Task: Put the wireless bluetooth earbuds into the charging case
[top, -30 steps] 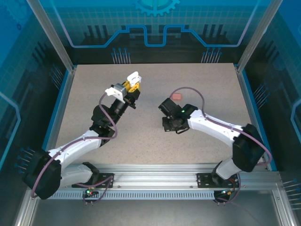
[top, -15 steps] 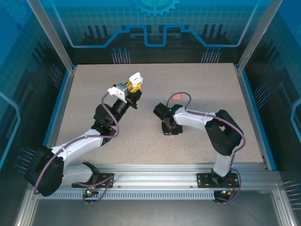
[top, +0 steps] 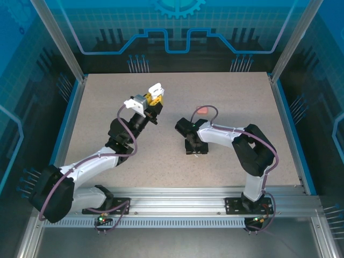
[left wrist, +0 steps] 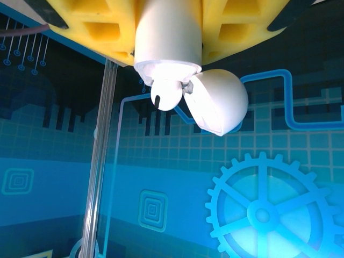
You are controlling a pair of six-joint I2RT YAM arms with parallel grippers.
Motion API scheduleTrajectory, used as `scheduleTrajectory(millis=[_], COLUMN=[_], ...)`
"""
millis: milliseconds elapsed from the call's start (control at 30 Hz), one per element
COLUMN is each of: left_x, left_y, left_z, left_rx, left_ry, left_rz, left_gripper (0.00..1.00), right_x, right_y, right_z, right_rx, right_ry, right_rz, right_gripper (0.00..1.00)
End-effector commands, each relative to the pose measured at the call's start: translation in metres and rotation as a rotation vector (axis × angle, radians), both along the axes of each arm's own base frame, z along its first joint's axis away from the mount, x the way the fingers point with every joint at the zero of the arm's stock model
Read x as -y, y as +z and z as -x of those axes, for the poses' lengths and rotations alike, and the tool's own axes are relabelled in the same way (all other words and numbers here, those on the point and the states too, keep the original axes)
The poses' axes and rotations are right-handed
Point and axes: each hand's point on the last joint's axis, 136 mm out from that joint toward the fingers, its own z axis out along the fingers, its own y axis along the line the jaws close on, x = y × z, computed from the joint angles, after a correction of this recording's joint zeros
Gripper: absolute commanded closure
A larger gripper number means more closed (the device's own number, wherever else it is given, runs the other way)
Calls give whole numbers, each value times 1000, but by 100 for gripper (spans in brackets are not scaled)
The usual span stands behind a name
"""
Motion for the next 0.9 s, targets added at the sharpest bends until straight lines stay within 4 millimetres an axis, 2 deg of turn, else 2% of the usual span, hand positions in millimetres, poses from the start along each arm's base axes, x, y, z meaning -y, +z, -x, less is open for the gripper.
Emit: scheduleTrajectory(millis=[0,200,367,567,867], left_x=[-2,-1,-1,-1,-1], left_y=[30,30,30,32,32], left_z=[4,3,3,3,2], left_rx=[78,79,78,81,81], left_ry=[-13,-14,-15,-15,-14], left_rz=[46,47,46,44,43], left_gripper=[100,100,100,100,100], right_x=[0,-3,-6,-9,-4], right_y=[19,29,21,13,1], right_z=[-5,-7,-8,-7,-3], right_rx=[35,44,1,-48,-108], right_ry=[-28,-41,-41,66,153], right_rz=[-33,-79,-107,-126,-81], right_gripper=[41,38,40,42,46])
